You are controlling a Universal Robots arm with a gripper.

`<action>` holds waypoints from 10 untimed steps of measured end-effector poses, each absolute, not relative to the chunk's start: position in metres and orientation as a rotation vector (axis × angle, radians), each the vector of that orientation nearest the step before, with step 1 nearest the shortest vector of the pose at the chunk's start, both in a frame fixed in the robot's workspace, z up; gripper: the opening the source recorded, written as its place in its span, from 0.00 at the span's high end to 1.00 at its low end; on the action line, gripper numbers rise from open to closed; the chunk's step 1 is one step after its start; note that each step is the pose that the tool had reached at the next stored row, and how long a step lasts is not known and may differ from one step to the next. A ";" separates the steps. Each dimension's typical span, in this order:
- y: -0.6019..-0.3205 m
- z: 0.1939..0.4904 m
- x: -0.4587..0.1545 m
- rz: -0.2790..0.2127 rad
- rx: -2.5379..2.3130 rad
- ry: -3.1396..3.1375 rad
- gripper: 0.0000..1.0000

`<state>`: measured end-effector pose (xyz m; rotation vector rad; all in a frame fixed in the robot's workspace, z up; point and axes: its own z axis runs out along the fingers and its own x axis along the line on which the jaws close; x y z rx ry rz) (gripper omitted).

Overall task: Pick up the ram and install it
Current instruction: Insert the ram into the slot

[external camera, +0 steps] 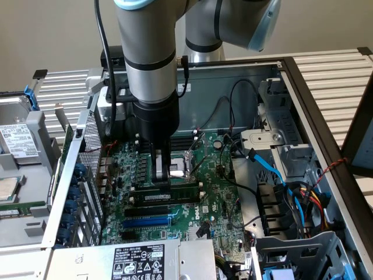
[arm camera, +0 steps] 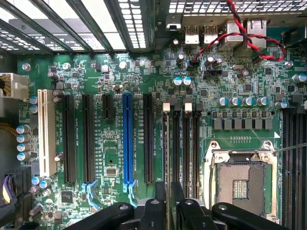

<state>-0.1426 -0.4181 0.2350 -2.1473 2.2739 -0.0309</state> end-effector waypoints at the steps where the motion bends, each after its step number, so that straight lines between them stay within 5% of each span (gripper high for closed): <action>1: -0.418 0.235 -0.143 -0.031 -2.147 2.274 0.80; 5: -0.418 0.235 -0.143 -0.031 -2.147 2.274 0.89; 10: -0.418 0.235 -0.142 -0.031 -2.148 2.274 0.89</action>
